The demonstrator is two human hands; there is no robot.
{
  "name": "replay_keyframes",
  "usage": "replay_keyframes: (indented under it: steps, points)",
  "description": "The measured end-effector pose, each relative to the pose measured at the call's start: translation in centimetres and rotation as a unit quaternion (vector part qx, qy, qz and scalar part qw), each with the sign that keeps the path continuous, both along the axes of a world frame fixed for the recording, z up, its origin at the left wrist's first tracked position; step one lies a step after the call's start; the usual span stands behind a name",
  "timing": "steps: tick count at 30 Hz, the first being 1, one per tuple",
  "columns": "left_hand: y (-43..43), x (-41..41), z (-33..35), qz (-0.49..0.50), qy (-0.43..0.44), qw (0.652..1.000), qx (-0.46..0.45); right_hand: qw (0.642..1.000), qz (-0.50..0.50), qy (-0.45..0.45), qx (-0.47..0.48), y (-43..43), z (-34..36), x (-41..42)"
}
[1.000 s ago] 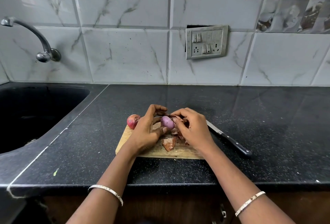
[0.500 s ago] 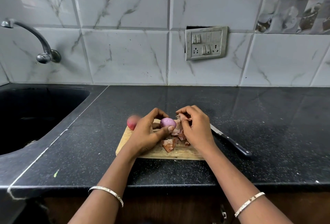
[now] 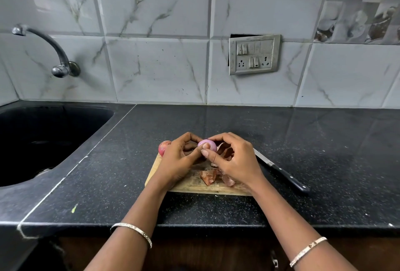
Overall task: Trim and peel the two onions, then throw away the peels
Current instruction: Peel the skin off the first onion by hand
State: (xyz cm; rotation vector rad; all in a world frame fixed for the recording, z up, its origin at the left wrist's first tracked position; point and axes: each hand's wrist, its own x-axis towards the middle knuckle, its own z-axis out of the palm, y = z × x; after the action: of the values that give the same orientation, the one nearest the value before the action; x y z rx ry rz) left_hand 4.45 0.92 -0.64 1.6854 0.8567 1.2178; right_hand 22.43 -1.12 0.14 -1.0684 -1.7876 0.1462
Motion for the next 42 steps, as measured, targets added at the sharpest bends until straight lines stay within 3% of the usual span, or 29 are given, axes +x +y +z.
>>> replay_keyframes:
  steps: [6,18,23,27,33,42]
  points:
    - [-0.20,0.18,0.21,0.023,0.017,1.000,-0.003,0.997,0.029,0.054,-0.047,0.45,-0.56,0.40]
    - [-0.21,-0.03,0.19,0.009,-0.043,0.999,-0.031,0.991,0.032,0.096,-0.091,0.25,-0.45,0.60]
    - [-0.24,-0.25,0.30,0.016,0.033,0.999,0.036,0.986,0.059,0.128,-0.092,-0.27,-0.28,0.52]
    - [0.10,-0.55,0.25,0.048,0.114,0.989,0.079,0.990,0.054,0.103,-0.078,-0.18,-0.31,0.31]
    - [0.09,-0.49,0.25,-0.003,0.059,0.998,-0.008,0.995,0.004,0.084,-0.048,0.17,-0.58,0.37]
    - [-0.07,-0.40,0.24,0.016,0.088,0.996,0.024,0.998,-0.054,0.022,0.015,-0.08,-0.41,0.21]
